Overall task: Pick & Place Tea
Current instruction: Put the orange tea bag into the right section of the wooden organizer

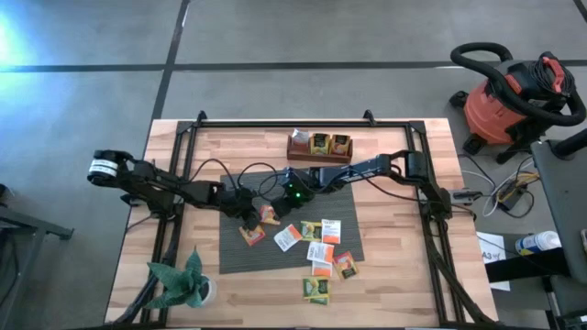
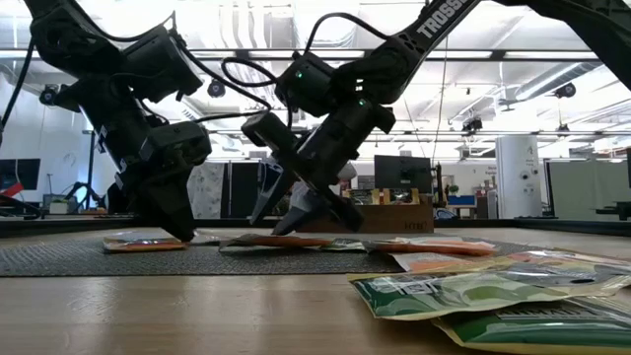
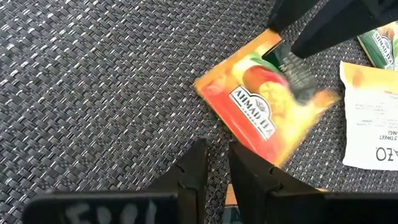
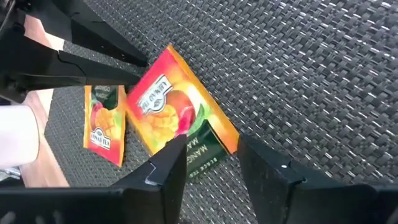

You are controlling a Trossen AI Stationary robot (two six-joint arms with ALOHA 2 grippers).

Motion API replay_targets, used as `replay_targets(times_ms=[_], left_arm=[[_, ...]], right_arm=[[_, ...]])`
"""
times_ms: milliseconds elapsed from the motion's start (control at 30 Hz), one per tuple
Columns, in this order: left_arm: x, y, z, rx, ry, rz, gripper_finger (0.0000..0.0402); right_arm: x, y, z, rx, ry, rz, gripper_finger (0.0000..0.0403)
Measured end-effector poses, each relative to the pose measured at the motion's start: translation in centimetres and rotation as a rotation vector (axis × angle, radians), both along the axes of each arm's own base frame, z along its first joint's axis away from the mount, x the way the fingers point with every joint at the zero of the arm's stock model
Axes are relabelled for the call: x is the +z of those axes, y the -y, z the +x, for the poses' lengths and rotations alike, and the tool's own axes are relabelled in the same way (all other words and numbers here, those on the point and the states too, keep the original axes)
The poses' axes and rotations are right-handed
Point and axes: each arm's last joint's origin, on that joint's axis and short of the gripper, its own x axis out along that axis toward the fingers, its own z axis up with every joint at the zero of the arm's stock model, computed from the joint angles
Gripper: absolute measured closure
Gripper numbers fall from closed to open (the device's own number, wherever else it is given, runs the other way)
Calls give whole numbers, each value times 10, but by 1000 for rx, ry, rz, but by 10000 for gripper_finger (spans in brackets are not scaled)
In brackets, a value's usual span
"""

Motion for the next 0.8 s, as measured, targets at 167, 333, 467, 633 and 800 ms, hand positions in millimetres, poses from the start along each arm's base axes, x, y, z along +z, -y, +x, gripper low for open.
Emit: replay_targets(times_ms=[167, 333, 467, 633, 800], left_arm=[[10, 0, 3, 0, 38, -2, 333], [31, -1, 5, 29, 124, 37, 333], [41, -2, 9, 37, 170, 78, 333], [34, -2, 11, 21, 143, 74, 333], [18, 0, 18, -4, 139, 34, 333]], right_arm=[[3, 0, 2, 9, 12, -10, 255], [4, 0, 2, 20, 20, -22, 253], [6, 1, 2, 23, 28, -27, 252], [6, 1, 2, 29, 34, -33, 252], [12, 1, 2, 31, 46, -36, 252]])
